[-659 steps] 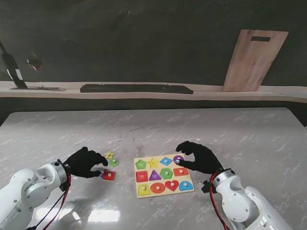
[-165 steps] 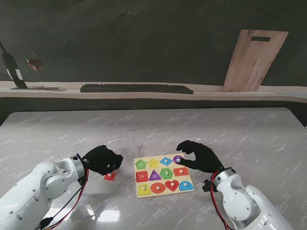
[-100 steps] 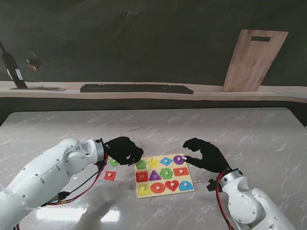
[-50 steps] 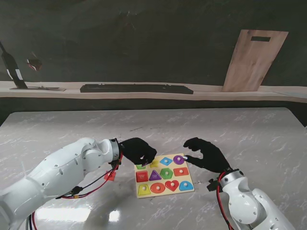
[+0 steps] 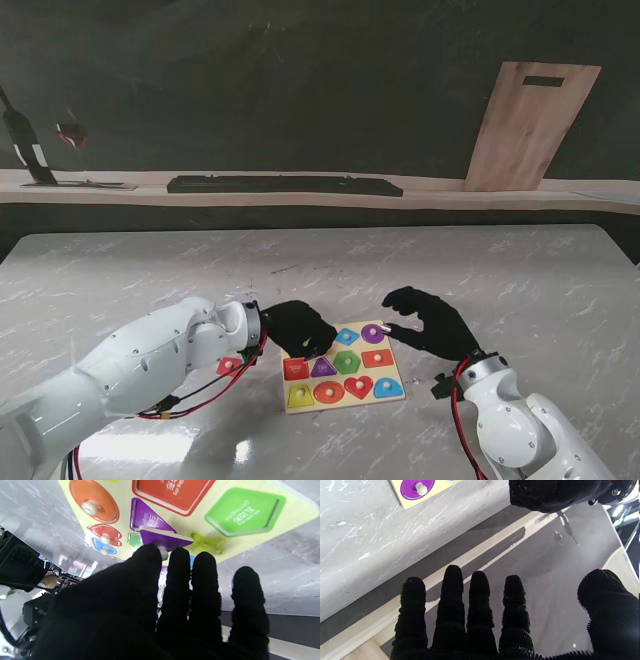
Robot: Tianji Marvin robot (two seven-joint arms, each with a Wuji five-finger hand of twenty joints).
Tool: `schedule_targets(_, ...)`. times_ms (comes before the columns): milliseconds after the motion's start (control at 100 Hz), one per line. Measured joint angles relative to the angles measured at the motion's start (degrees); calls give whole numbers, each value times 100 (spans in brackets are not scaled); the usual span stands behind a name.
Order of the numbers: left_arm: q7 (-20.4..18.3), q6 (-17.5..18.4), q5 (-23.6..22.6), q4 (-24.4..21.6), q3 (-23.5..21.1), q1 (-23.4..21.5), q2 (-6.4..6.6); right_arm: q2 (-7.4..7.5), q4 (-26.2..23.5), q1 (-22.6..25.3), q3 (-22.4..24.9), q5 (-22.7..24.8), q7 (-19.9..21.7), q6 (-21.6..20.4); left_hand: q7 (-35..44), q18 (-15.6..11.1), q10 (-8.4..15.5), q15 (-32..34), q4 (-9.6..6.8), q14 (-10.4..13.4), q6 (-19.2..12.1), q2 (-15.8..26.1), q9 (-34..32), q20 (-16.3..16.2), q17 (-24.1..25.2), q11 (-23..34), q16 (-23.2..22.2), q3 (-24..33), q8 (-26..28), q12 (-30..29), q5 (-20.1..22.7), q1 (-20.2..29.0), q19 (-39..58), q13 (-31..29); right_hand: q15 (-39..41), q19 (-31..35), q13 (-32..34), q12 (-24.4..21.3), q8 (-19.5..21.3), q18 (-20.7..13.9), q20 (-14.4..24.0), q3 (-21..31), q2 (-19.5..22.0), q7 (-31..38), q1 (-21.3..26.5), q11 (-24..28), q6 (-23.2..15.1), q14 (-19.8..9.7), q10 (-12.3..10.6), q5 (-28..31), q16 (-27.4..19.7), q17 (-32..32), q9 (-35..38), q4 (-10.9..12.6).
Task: Fit puzzle pieces into a puzzle board
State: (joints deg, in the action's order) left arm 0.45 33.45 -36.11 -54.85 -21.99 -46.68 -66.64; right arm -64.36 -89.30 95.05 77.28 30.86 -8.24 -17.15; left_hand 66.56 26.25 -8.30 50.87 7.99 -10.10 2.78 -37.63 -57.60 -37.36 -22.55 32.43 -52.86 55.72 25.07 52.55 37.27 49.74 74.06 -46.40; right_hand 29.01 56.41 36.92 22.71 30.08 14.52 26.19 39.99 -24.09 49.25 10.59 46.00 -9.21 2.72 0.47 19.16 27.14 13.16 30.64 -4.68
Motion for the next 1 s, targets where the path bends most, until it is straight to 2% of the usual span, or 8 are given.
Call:
schedule_targets(100,142,68,-107,139,129,65,-71,0,0,0,0,-3,3,0,9,0,0,8,0,0,0,48,2,-23,9,1,0,1,2,0,-56,0,2,0,0,0,0,0,0,0,0,0,0,0,0,0,0,0,0,0,0,0,0,0)
schedule_targets(250,160,73,-128,182,220,102,-118,-2,0,1,4,-2,-10,-2,10,0,0,20,0,0,0,49,4,-60,11,7,0,1,3,0,-56,0,4,0,0,0,0,0,0,0,0,-1,31,0,0,0,0,0,0,0,0,0,0,0)
schedule_targets(430,137,1,-154,122,233,84,-121,-3,0,7,12,1,-17,-1,61,0,0,78,0,0,0,49,4,-71,11,71,0,52,4,0,-56,0,60,0,0,0,0,0,0,0,0,-1,37,0,0,0,0,0,0,0,0,0,0,0)
schedule_targets(630,-35,-30,103,69,220,35,-126,-4,-5,10,14,-1,-15,2,63,0,0,81,0,0,0,49,4,-72,11,73,0,91,4,0,-56,-8,65,0,0,0,0,0,0,0,0,-2,37,0,0,0,0,0,0,0,0,0,0,0)
schedule_targets(1000,-211,-48,215,-41,210,-32,-128,-6,-9,13,16,-2,-19,15,64,0,0,82,0,0,0,49,5,-73,22,75,0,93,5,0,-56,-55,65,0,0,0,0,0,0,0,0,-11,38,0,0,0,0,0,0,0,0,0,0,0)
